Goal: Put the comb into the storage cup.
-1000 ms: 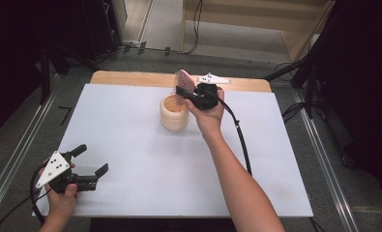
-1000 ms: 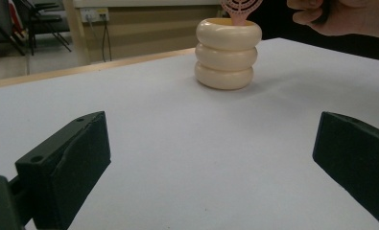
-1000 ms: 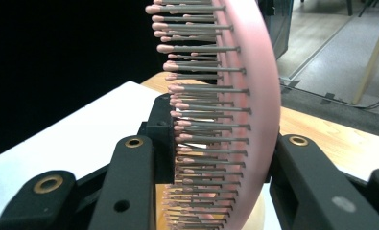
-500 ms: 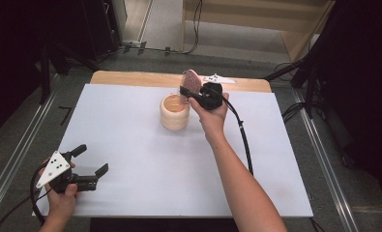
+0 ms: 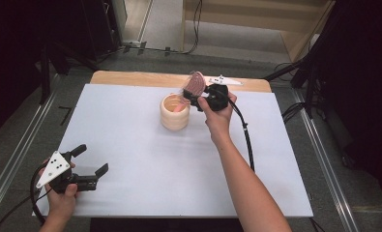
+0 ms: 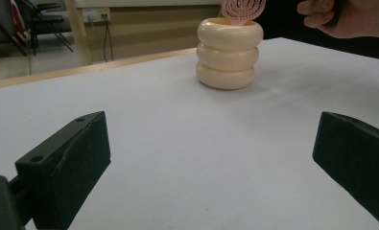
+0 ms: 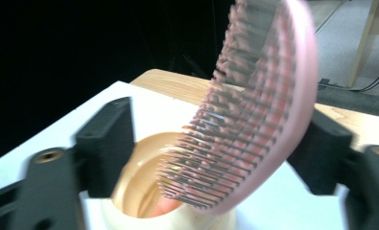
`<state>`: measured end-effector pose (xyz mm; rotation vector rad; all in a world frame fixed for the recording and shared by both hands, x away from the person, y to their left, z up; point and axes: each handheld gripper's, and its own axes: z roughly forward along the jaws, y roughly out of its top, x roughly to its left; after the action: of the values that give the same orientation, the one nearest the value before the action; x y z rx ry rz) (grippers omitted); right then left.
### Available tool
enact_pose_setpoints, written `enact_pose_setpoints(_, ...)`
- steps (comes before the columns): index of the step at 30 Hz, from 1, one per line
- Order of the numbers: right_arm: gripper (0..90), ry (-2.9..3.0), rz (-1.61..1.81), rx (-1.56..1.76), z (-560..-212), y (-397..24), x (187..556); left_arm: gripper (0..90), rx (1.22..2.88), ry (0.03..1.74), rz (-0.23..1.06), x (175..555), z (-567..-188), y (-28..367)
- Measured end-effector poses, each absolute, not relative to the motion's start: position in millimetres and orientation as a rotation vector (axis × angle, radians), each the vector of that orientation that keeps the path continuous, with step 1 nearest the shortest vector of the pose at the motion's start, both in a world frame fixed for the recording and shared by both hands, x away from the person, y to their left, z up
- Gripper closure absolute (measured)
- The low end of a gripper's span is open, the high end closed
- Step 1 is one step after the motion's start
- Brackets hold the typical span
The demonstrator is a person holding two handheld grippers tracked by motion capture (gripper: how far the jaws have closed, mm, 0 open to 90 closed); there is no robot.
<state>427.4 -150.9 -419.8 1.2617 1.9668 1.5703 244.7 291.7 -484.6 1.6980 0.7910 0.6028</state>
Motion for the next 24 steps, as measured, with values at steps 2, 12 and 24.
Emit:
enact_pose_setpoints(2,11.6,1.980,1.571,1.239,-418.6,-151.5,425.2,0.0,1.700,0.792,0.603,244.6,-484.6,291.7)
enact_pose_setpoints(12,0.0,2.005,1.498,1.170,-414.1,-149.8,412.0,0.0,1.704,0.789,0.604,244.7,-484.7,291.2)
enact_pose_setpoints(24,0.0,2.029,1.494,1.146,-419.7,-160.1,395.4,0.0,1.707,0.789,0.607,245.0,-484.8,290.9)
